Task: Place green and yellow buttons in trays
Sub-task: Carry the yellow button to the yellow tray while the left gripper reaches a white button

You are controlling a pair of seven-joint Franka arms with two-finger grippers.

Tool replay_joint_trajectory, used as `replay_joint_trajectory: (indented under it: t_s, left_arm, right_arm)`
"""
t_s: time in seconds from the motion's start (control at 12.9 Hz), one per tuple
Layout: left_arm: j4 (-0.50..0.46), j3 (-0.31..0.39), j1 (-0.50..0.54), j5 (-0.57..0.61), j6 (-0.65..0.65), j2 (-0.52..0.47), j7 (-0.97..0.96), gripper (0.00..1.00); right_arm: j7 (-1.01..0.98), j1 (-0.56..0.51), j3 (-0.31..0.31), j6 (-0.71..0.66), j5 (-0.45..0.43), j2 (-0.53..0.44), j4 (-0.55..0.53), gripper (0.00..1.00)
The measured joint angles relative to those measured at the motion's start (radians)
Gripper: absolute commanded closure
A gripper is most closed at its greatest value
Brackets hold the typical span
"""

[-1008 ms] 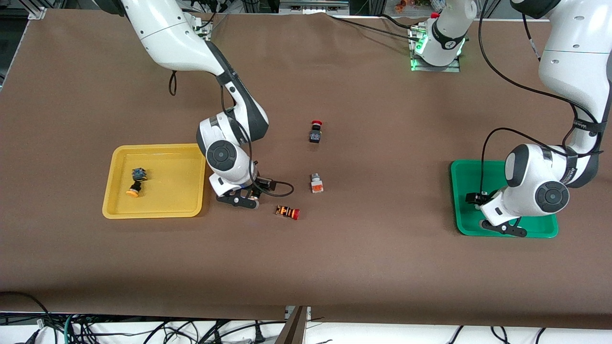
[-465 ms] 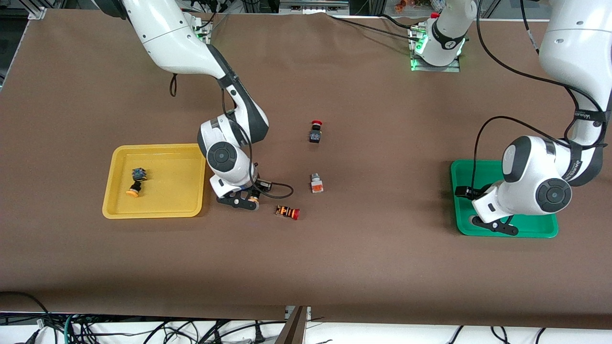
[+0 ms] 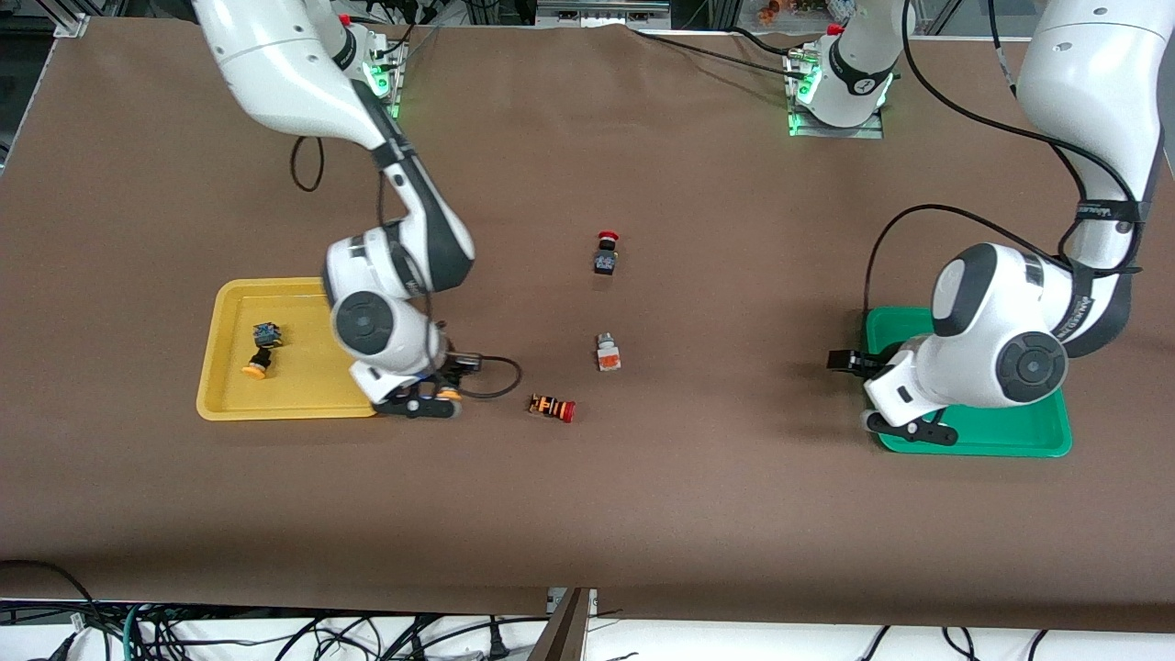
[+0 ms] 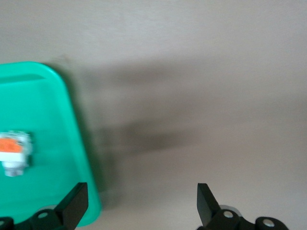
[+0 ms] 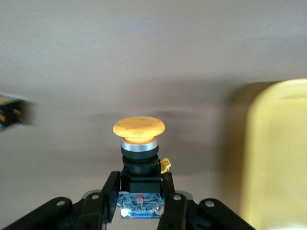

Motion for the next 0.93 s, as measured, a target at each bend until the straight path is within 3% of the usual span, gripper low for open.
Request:
replay_joint_trajectory:
  t_s: [0.16, 0.47, 0.85, 0.93]
  left_arm:
    - [0.0, -0.026, -0.029, -0.01, 0.0, 0.0, -0.101, 0.0]
    - [0.0, -0.031, -0.09, -0.116, 0.035, 0.01, -0.249, 0.0]
    - [0.0, -0.032, -0.158, -0.127, 0.116, 0.032, -0.377, 0.0]
    - [0.0, -0.032, -0.175, -0.142, 0.147, 0.039, -0.401, 0.0]
  right_arm:
    - [-0.183, -0.031, -0.076, -0.103, 0.0, -0.028, -0.002, 0.86]
    - [-0.427, -0.042, -0.216, -0.131, 0.001, -0.037, -0.084, 0.86]
    - [-0.532, -0.042, -0.277, -0.048, 0.001, -0.09, -0.264, 0.85]
    - [-0.538, -0.042, -0.278, -0.016, 0.001, -0.098, -0.297, 0.77]
